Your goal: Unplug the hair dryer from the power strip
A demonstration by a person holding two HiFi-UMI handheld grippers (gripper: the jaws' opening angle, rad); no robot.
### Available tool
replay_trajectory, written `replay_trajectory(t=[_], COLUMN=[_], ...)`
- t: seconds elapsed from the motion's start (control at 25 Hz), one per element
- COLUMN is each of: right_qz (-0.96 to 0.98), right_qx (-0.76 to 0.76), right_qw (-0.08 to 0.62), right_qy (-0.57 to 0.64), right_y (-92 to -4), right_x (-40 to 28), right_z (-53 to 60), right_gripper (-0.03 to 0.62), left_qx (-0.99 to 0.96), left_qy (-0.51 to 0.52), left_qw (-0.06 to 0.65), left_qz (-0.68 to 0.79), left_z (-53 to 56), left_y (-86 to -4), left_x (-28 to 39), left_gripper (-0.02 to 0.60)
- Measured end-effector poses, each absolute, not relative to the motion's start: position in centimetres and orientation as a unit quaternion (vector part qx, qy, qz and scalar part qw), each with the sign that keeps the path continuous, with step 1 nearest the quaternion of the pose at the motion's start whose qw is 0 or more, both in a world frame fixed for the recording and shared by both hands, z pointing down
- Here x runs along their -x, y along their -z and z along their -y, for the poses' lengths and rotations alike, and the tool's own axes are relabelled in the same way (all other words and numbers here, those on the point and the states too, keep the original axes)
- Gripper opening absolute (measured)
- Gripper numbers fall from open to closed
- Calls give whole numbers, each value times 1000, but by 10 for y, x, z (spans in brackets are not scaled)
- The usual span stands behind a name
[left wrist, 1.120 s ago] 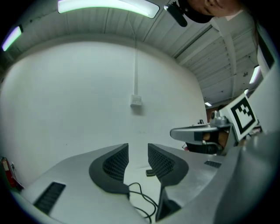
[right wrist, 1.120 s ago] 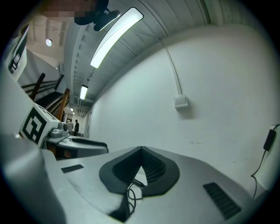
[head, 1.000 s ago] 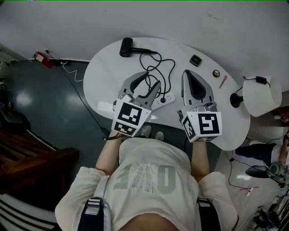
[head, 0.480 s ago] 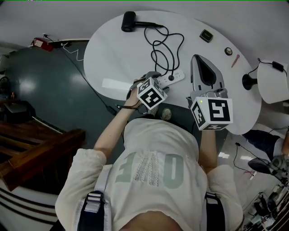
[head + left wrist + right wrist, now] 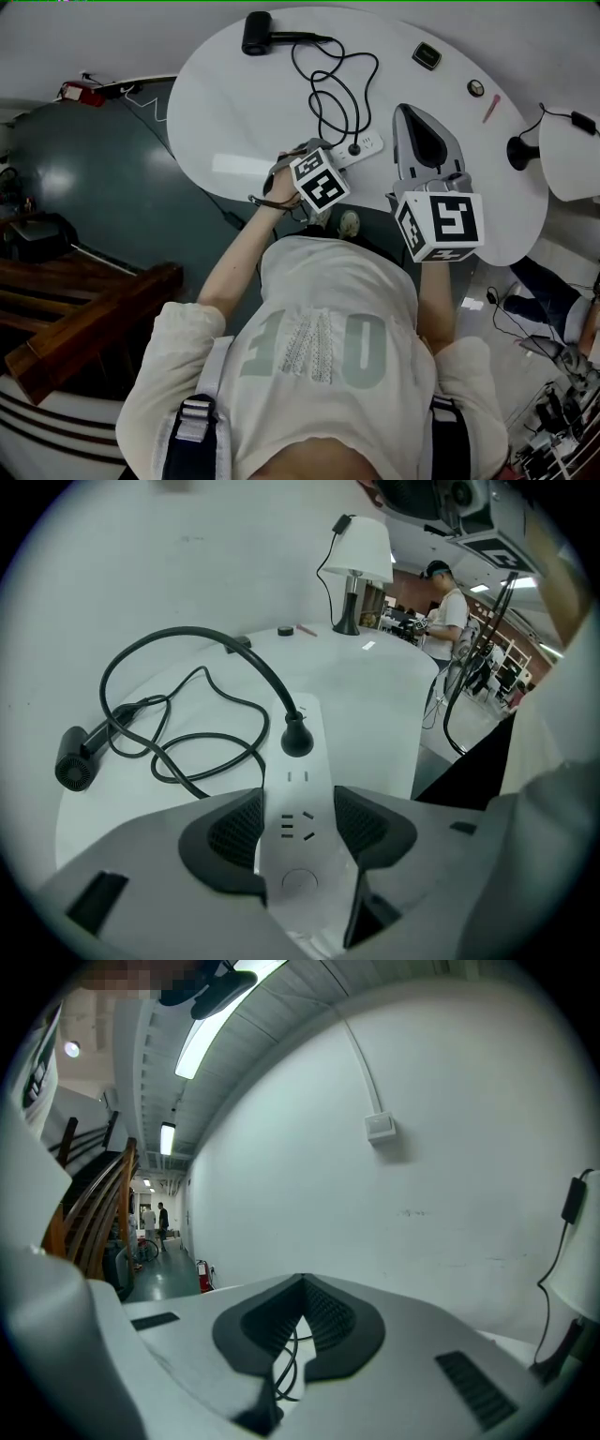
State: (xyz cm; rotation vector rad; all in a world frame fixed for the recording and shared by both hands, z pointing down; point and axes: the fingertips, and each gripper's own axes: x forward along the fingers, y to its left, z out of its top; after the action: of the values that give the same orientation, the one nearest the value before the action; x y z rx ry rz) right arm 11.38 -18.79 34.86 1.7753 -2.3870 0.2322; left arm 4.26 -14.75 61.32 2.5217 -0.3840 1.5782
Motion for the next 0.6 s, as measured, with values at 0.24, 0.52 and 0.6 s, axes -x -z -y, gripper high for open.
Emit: replay_trajectory(t=[0.24,0.52,0.6], right_qz=[818,851,845], right_qx=[-566,-500,-503], right_qw=[68,107,128], right_qy=[-76,-120,-126], right_y=[-360,-455,-484], right_x=[-103,-82,-79], right_z=[187,175,172], right_gripper=[3,187,187], left_qx=[-843,-839,-839], left_qy=[-518,-524,-525], left_qw=[72,73,73], left_qz=[128,126,124], left_z=[145,147,146], left_y=[-613,-613,-613], left_x=[-42,-44,-43], left_gripper=[247,246,247])
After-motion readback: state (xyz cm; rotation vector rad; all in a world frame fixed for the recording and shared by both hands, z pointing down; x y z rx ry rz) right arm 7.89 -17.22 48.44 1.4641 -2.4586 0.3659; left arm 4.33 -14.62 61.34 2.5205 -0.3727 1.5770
